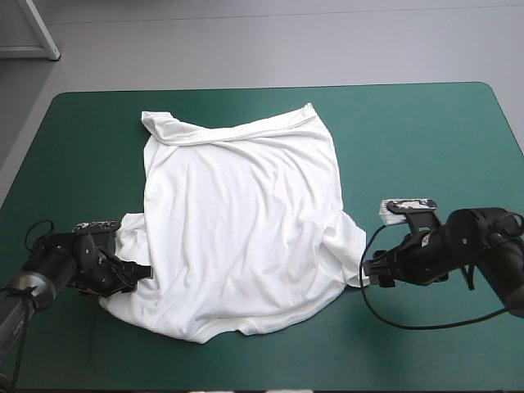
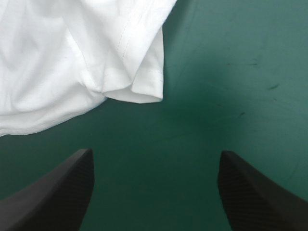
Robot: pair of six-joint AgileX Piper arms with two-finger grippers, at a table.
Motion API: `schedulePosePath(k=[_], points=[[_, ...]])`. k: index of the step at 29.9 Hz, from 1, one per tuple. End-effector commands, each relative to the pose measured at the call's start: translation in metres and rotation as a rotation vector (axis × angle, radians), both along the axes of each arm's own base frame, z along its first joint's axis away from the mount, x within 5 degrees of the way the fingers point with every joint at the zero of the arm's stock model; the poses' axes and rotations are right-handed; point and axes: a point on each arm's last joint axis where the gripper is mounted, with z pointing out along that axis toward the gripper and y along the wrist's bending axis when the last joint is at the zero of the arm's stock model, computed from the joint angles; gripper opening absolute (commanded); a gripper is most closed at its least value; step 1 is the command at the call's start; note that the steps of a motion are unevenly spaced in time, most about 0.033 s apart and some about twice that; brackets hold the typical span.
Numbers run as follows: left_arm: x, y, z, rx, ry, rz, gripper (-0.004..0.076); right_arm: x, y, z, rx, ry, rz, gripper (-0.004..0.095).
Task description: Fold the cloth
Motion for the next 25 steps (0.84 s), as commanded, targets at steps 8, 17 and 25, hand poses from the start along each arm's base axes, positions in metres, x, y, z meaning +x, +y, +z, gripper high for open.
schedulePosePath(k=[8,17,25], points=[[0.001,-0.002,-0.019,-0.014,0.038,-0.030,-0.0004,0.032,0.058,-0.032,-0.039,-0.070,0.033,0.0669],[0.001,-0.002,-0.019,-0.013,0.040,-0.034,-0.0006,0.054,0.079,-0.081,-0.107,0.007,0.030,0.0661],[0.006,-0.002,-0.013,-0.010,0.023,-0.037,-0.0009,0.051,0.089,-0.078,-0.100,-0.038,0.094,0.0078]])
